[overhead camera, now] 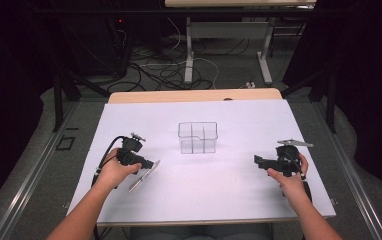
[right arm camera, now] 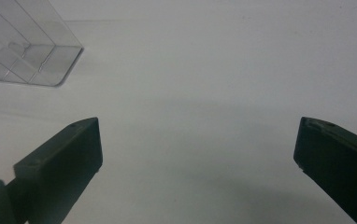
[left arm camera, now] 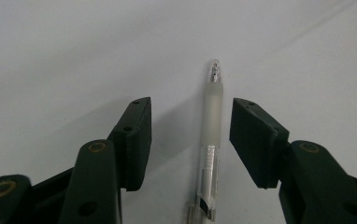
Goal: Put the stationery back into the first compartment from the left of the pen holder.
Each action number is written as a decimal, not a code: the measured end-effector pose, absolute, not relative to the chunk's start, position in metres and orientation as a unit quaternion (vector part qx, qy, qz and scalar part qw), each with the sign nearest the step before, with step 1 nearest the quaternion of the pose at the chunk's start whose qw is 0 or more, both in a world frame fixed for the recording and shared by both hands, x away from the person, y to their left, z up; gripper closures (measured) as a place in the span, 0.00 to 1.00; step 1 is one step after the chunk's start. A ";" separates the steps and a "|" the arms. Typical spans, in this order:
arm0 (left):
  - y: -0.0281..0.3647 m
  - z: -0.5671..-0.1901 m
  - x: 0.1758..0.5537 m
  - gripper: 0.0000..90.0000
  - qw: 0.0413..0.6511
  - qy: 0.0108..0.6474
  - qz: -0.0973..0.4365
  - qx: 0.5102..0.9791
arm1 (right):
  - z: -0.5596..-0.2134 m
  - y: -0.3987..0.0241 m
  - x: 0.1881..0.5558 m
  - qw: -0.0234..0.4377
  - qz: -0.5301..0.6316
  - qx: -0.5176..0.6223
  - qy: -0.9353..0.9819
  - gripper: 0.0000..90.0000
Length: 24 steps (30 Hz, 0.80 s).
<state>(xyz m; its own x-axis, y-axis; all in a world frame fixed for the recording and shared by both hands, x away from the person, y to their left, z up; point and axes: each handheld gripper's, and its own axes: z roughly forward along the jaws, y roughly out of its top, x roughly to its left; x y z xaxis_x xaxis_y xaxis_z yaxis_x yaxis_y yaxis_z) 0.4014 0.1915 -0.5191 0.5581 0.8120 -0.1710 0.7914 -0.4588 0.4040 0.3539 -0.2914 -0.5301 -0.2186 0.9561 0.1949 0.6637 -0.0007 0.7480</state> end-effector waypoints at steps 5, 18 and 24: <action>0.191 -0.522 0.402 0.63 0.217 0.466 0.009 0.858 | -0.531 -0.292 0.354 0.189 0.381 0.595 0.682 0.01; 0.179 -0.526 0.403 0.75 0.197 0.454 -0.005 0.869 | -0.531 -0.290 0.354 0.188 0.380 0.593 0.685 0.01; 0.174 -0.527 0.405 0.79 0.186 0.449 -0.009 0.874 | -0.532 -0.290 0.354 0.185 0.379 0.593 0.686 0.01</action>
<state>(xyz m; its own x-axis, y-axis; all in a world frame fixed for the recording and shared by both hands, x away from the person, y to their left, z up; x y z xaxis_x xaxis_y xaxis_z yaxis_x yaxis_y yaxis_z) 0.4052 0.1740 -0.5273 0.5971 0.7812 -0.1819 0.7877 -0.5284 0.3166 0.3544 -0.2901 -0.5318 -0.2273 0.9541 0.1952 0.6730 0.0090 0.7396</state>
